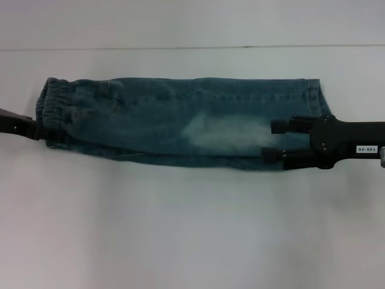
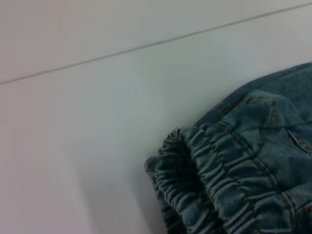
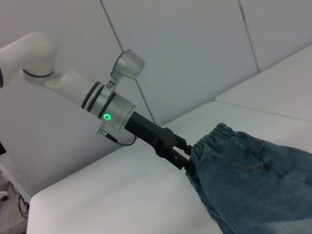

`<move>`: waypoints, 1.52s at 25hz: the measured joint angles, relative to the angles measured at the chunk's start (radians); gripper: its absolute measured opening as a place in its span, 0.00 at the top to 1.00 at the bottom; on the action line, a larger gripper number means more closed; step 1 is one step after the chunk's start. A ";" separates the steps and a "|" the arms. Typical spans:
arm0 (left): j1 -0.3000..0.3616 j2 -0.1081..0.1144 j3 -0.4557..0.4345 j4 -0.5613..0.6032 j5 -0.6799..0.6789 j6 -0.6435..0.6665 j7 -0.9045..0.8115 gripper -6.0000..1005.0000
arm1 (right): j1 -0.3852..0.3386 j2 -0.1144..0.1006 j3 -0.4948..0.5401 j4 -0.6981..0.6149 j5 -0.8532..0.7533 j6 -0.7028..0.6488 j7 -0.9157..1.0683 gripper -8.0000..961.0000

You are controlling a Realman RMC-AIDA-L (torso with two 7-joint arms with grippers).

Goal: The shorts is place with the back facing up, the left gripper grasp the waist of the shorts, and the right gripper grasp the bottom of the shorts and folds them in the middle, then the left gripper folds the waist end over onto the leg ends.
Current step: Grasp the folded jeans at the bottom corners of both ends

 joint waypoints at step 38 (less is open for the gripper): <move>-0.001 -0.034 0.003 -0.015 0.003 -0.049 0.105 0.58 | 0.019 0.002 -0.001 0.028 0.000 0.060 -0.006 0.02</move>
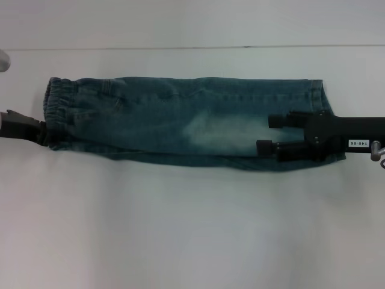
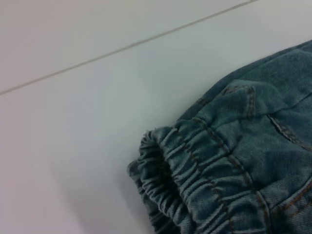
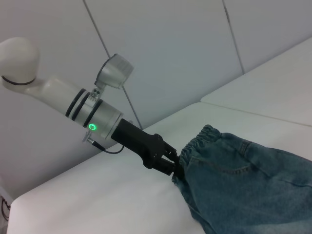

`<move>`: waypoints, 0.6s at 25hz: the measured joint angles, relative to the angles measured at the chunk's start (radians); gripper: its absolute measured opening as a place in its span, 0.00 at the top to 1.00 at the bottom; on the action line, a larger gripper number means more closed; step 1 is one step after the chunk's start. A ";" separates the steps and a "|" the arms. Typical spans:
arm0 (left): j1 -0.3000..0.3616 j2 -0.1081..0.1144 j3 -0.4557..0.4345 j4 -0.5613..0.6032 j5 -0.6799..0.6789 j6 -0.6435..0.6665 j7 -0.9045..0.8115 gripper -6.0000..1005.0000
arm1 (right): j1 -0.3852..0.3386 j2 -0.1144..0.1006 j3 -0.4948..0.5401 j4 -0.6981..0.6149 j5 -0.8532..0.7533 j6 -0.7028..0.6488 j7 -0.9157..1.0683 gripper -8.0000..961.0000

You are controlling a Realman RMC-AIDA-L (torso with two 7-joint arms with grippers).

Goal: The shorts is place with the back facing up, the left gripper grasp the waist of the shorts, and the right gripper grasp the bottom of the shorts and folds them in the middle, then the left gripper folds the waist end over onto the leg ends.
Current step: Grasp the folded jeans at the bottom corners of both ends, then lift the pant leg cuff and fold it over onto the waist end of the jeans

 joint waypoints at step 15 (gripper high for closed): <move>-0.003 0.000 -0.007 0.001 -0.001 -0.002 0.018 0.67 | 0.019 0.000 -0.004 -0.001 0.000 0.013 0.000 0.02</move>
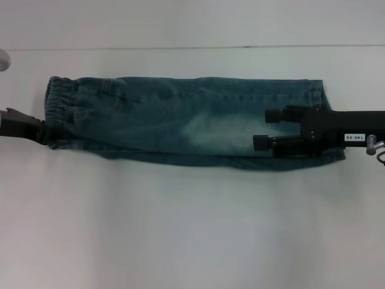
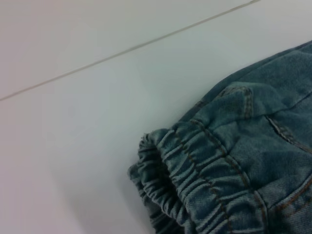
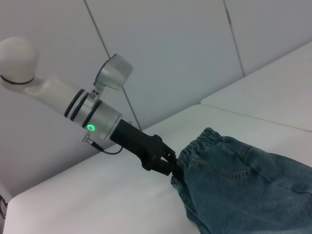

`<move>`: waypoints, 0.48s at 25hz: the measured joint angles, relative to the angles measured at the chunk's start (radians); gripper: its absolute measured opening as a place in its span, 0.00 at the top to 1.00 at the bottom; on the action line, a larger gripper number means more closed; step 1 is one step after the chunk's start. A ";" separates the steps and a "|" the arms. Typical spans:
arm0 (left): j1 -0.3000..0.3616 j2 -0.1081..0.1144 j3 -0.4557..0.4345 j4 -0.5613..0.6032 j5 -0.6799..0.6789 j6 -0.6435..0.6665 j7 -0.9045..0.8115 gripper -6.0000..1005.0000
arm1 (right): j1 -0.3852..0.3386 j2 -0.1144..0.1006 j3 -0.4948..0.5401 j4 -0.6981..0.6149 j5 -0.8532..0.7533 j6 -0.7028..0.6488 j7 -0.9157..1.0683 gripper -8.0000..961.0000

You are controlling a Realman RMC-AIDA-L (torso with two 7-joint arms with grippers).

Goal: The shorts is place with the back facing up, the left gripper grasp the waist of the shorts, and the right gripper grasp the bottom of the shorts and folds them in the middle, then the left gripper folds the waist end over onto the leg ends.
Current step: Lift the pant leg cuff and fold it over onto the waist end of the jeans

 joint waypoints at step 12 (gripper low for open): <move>0.002 -0.001 0.004 0.024 -0.006 0.011 0.005 0.79 | 0.015 0.000 -0.022 0.011 0.000 0.023 0.000 0.02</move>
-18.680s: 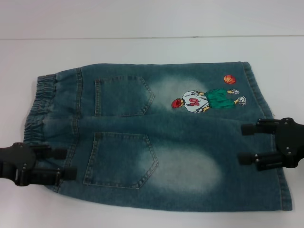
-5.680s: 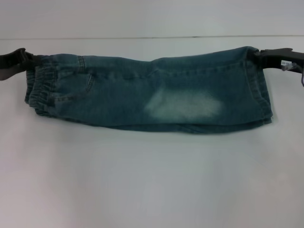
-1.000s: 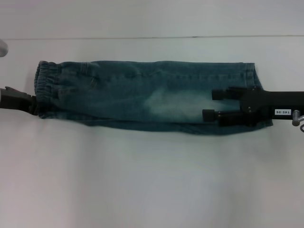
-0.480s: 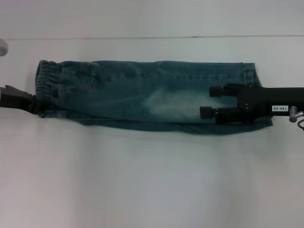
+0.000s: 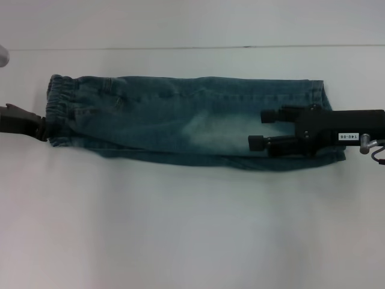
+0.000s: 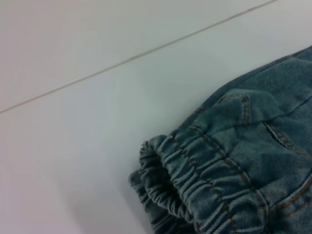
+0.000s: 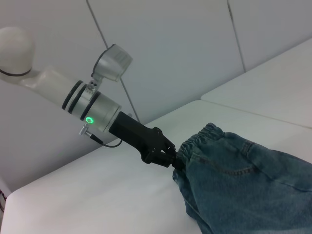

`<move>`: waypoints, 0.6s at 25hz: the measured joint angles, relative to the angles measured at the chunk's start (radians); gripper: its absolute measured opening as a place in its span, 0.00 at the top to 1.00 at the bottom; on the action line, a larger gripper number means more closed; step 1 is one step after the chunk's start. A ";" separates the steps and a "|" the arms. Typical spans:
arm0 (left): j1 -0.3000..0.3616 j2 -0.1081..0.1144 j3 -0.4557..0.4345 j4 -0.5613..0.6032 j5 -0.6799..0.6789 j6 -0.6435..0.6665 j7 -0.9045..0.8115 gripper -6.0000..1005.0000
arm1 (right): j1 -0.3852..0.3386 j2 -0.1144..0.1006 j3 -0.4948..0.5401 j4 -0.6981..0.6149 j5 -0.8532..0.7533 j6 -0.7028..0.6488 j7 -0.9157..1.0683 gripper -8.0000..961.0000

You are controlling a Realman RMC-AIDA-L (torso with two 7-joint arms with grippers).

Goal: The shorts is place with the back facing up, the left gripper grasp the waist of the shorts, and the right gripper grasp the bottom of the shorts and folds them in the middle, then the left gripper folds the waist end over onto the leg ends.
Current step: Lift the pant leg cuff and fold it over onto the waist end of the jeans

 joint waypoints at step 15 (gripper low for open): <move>-0.001 -0.002 0.001 0.019 -0.001 0.028 0.004 0.87 | 0.006 0.001 -0.017 0.001 0.000 0.015 0.000 0.02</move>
